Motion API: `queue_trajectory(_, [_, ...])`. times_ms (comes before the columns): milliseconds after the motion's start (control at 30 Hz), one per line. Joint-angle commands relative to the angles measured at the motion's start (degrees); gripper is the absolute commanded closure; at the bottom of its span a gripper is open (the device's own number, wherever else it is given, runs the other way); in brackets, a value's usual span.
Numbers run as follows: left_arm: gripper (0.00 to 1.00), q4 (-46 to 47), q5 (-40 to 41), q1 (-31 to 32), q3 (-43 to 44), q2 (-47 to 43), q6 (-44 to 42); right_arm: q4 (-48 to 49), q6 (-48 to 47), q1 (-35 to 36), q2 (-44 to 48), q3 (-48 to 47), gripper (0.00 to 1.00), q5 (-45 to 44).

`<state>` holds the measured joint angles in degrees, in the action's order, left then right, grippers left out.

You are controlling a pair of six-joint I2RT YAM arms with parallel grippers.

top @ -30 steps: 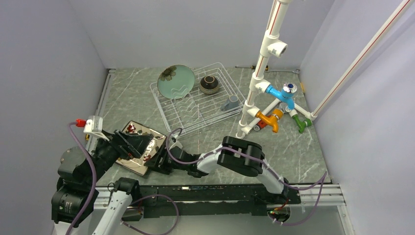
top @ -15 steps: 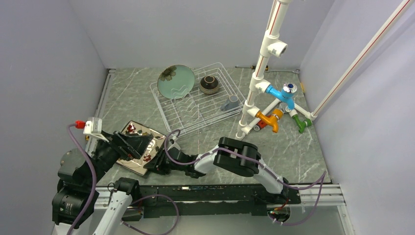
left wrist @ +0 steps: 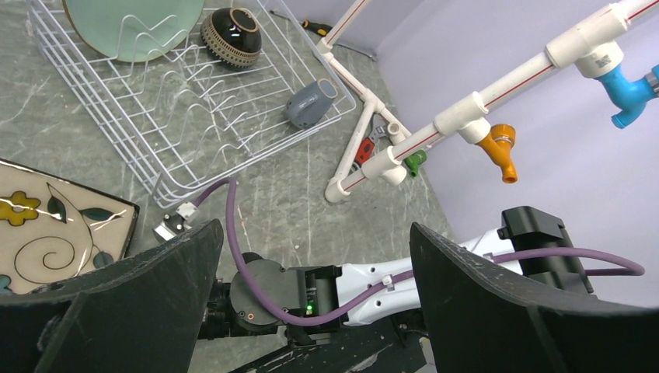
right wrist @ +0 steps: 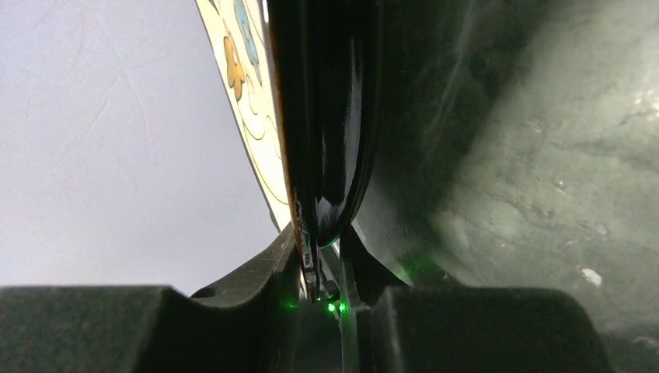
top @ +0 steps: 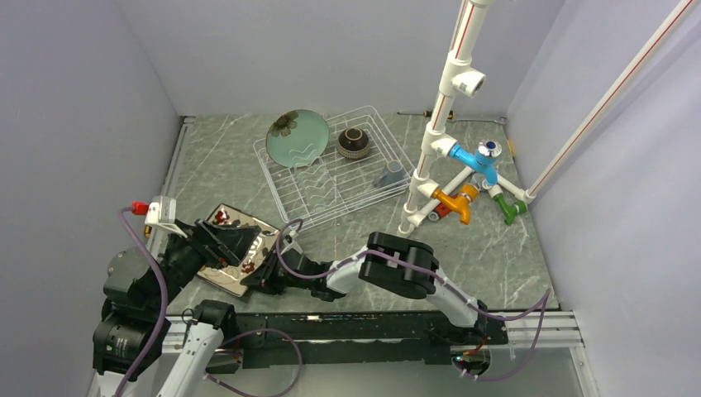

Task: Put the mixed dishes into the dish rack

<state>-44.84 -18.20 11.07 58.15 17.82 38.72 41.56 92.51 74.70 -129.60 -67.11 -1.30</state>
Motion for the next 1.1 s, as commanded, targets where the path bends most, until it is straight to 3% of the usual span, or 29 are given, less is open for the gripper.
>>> queue_trajectory(0, [0.05,2.12,-0.18,0.12,-0.59,-0.30,1.04,-0.68,-1.26,0.38,-0.54,-1.82,0.83,-0.22])
queue_trajectory(267, [0.05,1.91,1.08,0.18,0.50,0.80,-0.41,-2.93,-7.18,0.62,5.70,-0.72,1.00,-0.22])
queue_trajectory(667, [0.06,3.24,1.36,0.18,-0.84,1.60,-0.06,-0.25,-9.71,0.53,8.95,2.70,1.00,1.04])
queue_trajectory(767, [0.06,3.43,1.41,0.18,-1.25,1.71,0.18,-3.68,-11.43,0.23,10.07,3.81,0.99,1.04])
queue_trajectory(1000, [0.06,3.63,1.32,0.18,-2.40,1.64,0.37,-3.17,-12.12,-0.51,12.01,8.32,0.65,3.40])
queue_trajectory(1067, [0.06,3.79,1.18,0.18,-2.80,1.59,0.44,-2.81,-12.28,-0.46,12.26,8.36,0.59,4.12])
